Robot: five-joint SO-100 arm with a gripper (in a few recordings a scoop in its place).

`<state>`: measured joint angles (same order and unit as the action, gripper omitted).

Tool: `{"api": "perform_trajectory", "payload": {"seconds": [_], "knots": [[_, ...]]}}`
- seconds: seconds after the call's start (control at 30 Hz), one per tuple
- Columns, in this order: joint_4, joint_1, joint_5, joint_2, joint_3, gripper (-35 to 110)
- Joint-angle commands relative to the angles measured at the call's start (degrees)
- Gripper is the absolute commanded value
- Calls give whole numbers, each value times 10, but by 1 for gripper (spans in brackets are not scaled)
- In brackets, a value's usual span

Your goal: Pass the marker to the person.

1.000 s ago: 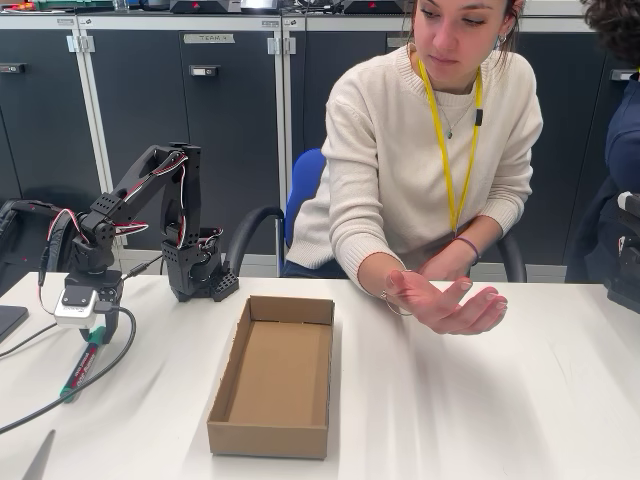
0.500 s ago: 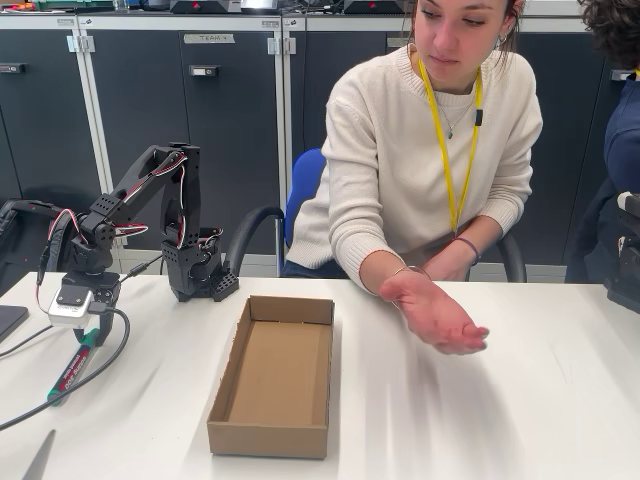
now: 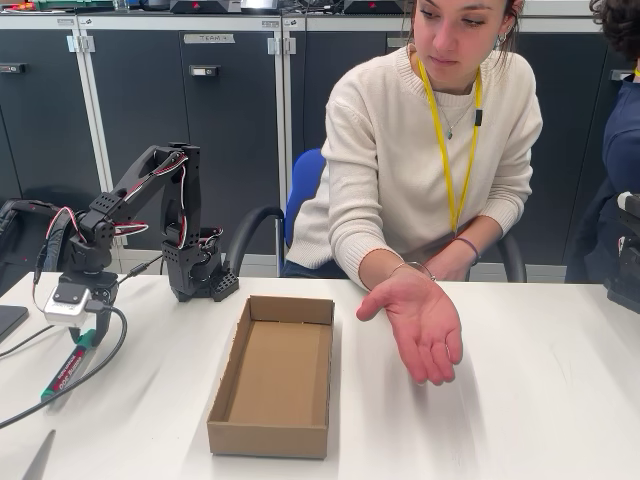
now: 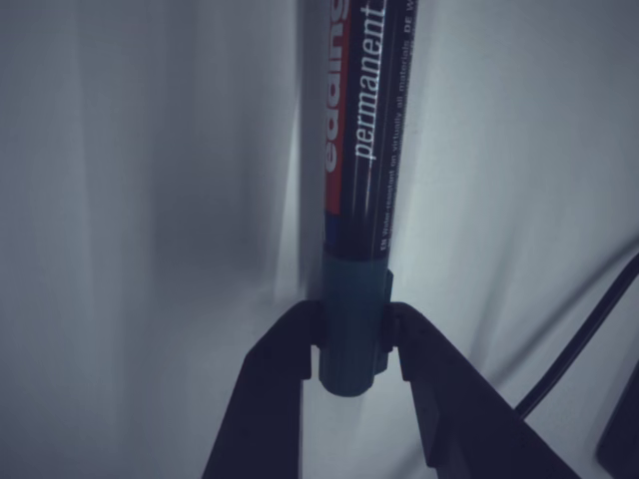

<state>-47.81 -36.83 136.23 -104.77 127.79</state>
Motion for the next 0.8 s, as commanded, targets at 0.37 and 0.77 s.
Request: {"api": "perform_trajectory", "payload": {"seconds": [0.37, 0.77], "knots": [[-83, 134, -198, 5, -269, -5], [-35, 361, -320, 15, -337, -5]]}}
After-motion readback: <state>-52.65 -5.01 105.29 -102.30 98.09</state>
